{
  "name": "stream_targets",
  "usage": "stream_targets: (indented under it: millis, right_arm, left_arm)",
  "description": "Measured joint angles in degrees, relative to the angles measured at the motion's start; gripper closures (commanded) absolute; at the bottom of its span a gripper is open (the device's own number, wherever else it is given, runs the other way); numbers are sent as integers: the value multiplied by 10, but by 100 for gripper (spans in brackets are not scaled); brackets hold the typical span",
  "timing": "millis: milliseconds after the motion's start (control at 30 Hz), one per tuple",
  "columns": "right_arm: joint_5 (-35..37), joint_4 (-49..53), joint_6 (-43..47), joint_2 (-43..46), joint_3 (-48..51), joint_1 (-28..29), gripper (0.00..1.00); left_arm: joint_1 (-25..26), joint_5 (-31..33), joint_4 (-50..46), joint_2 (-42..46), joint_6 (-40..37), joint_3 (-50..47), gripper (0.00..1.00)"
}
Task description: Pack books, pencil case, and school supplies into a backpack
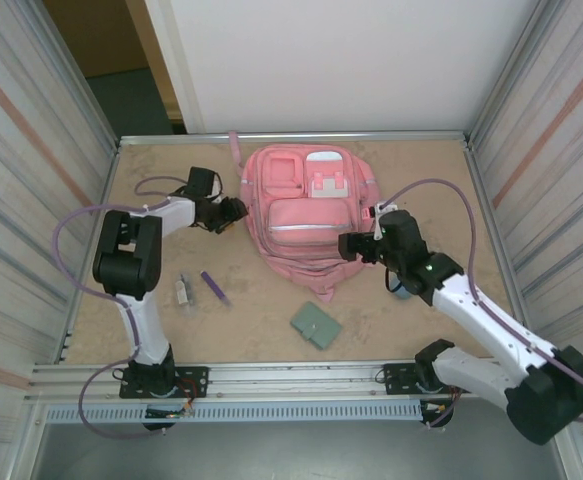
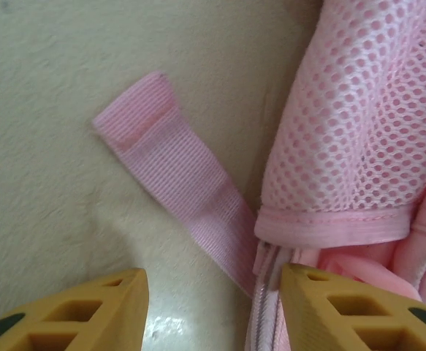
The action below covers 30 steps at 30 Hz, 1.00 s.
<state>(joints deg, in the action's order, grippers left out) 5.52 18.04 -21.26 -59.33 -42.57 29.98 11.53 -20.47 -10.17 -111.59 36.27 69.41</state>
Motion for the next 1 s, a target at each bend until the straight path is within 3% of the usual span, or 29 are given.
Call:
stream_targets:
  millis: [167,267,400,600,767,1000]
  right_arm:
    - [-63,25,-41,-76,-17,-41,5]
    - [-101,26,-54,-108,-19,-60,7]
    - [-133,25,-66,-139,-23,-64,10]
    - [-172,-15,-83,-194,-25,-64,25]
    - [-155,-45,-94,-269,-37,-68,28]
    - [-85,-78,-76,-365,-129,-83,30]
  left_arm:
    - [14,-10,37,-3,-7,0,62]
    - [20,-16,51,-4,-14,-2,85]
    - [21,-27,64,-4,-22,-10,100]
    - [31,-29,70,36,-3,-64,100]
    - [76,-10,55,124,26,-139,100]
    - [141,33,56,213,110,-238,100]
